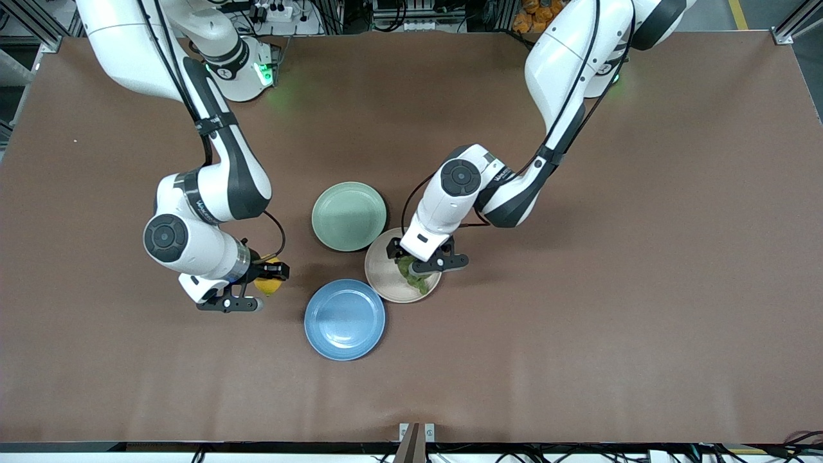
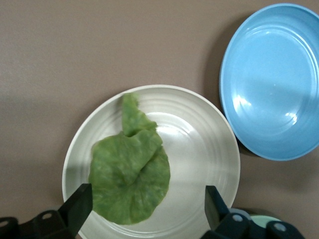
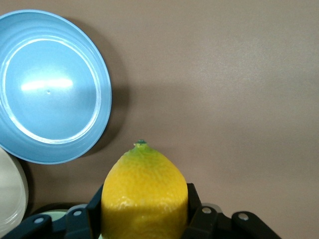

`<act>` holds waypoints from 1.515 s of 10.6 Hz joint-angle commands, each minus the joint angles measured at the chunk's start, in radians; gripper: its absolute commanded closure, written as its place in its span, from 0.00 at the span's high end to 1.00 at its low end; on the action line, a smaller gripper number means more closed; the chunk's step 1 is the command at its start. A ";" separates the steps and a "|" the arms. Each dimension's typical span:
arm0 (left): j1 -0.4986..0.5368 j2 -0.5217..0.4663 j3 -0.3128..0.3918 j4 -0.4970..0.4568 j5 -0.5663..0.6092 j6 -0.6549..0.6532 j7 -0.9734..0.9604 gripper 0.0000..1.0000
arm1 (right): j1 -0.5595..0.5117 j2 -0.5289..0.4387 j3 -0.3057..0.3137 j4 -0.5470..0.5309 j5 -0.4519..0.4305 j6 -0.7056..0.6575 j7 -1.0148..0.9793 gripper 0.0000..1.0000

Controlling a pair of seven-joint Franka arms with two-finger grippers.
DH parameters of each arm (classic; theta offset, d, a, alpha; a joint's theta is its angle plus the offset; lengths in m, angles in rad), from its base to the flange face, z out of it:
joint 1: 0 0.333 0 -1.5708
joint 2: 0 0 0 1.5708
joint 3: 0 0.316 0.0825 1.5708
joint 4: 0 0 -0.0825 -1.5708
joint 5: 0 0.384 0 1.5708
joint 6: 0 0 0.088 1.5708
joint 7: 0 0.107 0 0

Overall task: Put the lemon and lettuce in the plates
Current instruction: 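Lower the lettuce onto the beige plate and open the left gripper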

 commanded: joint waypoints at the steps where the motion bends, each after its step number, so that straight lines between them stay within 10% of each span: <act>1: 0.002 -0.003 0.008 0.000 0.031 0.015 0.004 1.00 | 0.064 0.101 -0.010 0.145 0.009 -0.018 0.107 0.39; 16: 0.188 -0.016 0.013 -0.028 0.079 -0.028 0.178 1.00 | 0.126 0.109 -0.008 0.148 0.009 0.010 0.107 0.40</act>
